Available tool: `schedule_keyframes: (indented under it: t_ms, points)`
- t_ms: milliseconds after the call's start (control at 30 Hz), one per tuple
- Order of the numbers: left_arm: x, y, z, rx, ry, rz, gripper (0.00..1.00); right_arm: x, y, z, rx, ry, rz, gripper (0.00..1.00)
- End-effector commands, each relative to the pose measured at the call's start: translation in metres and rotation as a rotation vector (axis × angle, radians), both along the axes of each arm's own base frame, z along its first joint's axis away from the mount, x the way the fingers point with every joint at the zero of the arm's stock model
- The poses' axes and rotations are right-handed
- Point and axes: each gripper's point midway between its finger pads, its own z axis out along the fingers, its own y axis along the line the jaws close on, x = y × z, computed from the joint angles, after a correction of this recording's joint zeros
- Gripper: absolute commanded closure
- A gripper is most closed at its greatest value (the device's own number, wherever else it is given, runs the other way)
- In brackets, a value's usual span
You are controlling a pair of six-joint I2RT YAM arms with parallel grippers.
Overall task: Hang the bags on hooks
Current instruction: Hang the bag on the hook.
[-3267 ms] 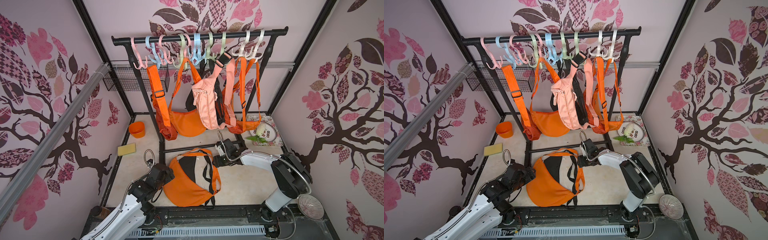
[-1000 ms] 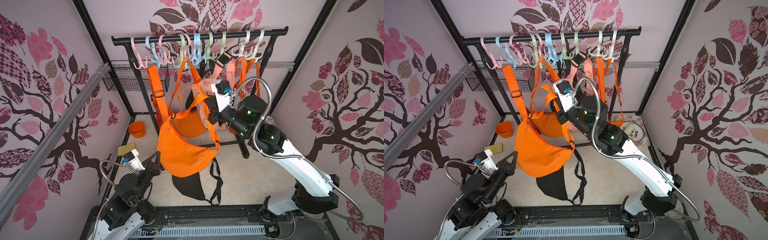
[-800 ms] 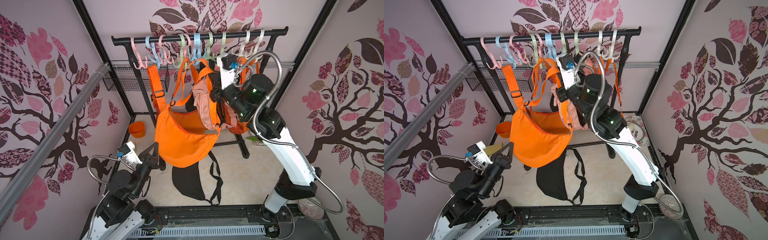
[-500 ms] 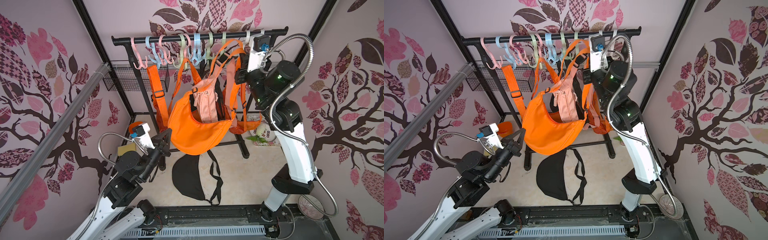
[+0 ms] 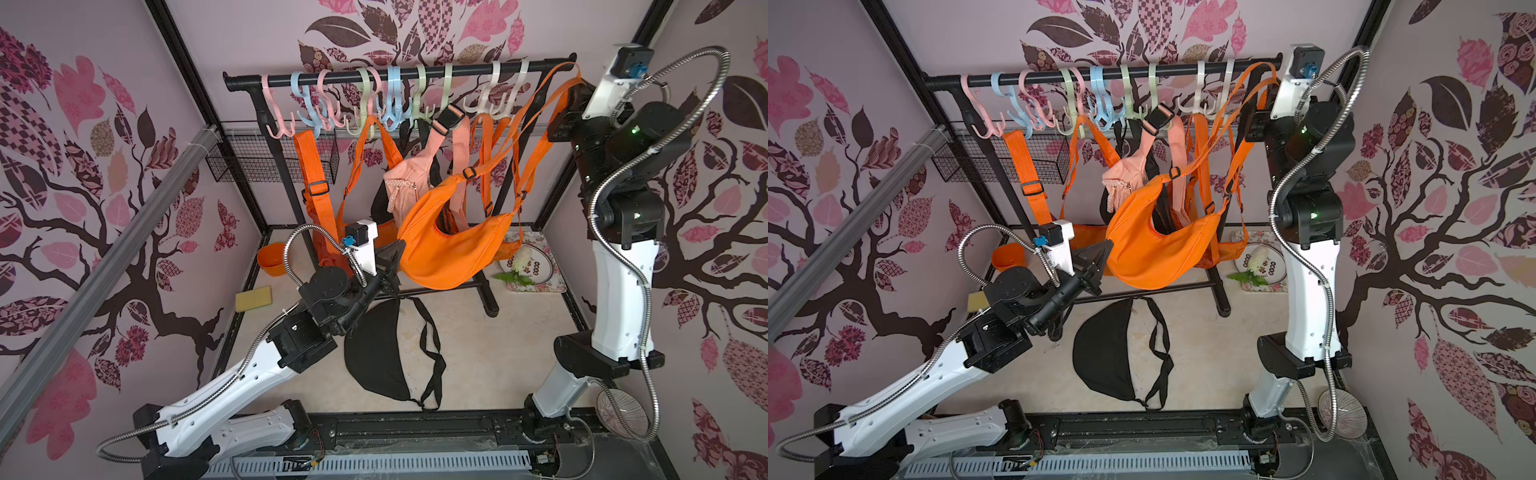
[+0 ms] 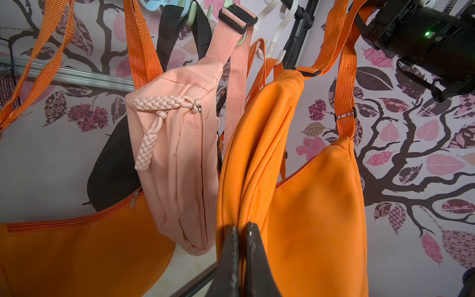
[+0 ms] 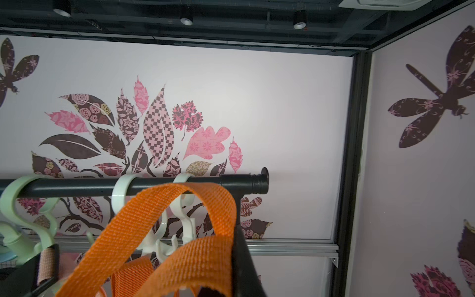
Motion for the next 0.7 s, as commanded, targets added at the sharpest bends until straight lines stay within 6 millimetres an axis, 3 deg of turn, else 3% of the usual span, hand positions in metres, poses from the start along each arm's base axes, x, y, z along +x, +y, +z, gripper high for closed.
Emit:
schedule_keyframes:
  t_ms: [0, 167, 333, 533, 667]
  points:
    - [0.004, 0.003, 0.038, -0.045, -0.072, 0.033, 1.00, 0.019, 0.005, -0.004, -0.001, -0.013, 0.056, 1.00]
    - [0.027, -0.006, 0.034, -0.050, -0.039, 0.048, 1.00, 0.045, -0.006, -0.018, 0.018, 0.017, 0.097, 1.00]
    - [0.045, 0.007, 0.039, -0.106, -0.031, 0.097, 1.00, 0.065, 0.005, -0.037, -0.024, 0.064, 0.146, 1.00]
    - [0.047, 0.026, 0.047, -0.150, -0.061, 0.159, 1.00, 0.072, 0.012, -0.043, -0.043, 0.073, 0.176, 1.00]
    - [0.054, 0.020, 0.046, -0.126, -0.039, 0.154, 1.00, 0.085, 0.013, -0.051, -0.043, 0.086, 0.173, 1.00]
